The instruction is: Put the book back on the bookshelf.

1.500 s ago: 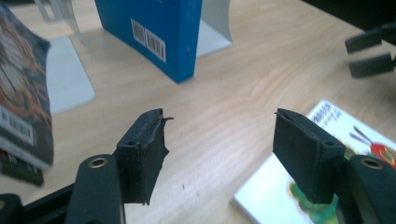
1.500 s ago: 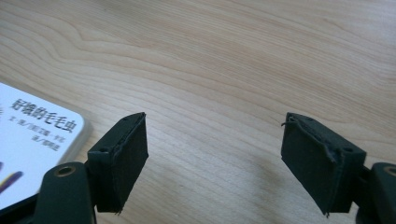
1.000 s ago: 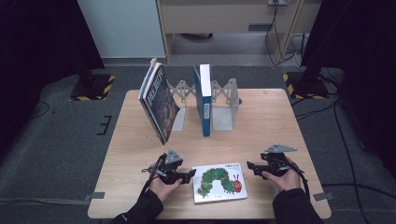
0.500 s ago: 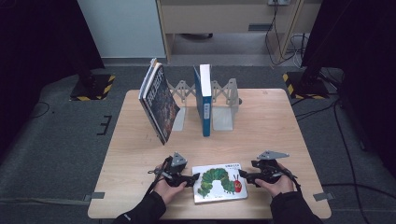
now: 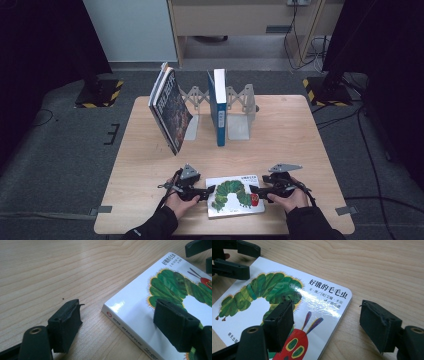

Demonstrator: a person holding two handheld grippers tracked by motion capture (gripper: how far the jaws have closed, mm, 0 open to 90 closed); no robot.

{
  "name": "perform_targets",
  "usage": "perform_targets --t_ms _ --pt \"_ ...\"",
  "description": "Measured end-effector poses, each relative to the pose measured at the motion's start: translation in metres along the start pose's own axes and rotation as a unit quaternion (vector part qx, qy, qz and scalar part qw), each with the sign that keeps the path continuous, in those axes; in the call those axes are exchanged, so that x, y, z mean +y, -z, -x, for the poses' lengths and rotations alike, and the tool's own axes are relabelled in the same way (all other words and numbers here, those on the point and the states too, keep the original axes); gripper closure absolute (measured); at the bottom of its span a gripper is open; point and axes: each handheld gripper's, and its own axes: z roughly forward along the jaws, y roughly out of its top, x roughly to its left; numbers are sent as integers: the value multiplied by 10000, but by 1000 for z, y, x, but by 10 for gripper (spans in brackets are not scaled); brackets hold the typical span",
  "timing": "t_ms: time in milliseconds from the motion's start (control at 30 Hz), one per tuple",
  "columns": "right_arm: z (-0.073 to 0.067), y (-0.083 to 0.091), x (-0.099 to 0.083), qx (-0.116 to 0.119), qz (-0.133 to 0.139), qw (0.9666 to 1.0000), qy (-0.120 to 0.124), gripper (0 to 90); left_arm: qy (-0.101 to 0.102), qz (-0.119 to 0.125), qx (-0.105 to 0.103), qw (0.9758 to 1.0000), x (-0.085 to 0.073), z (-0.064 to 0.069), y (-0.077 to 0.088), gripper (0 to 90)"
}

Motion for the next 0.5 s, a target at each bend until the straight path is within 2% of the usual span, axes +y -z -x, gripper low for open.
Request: perform_targets --t_ms 133,267,333,500 --pt "-1 -3 -2 79 -50 10000 24 294 -30 -19 3 10000 0 1 0 188" --pt "-3 -5 -3 174 -88 9998 -32 306 -78 -78 25 9999 0 2 -1 135" --pt "-3 -7 -3 208 -92 9997 -31 311 -97 -114 59 9999 1 3 -2 76" --pt "-3 -8 -3 256 -118 9996 -67 308 -97 -125 89 9998 1 5 -3 59"
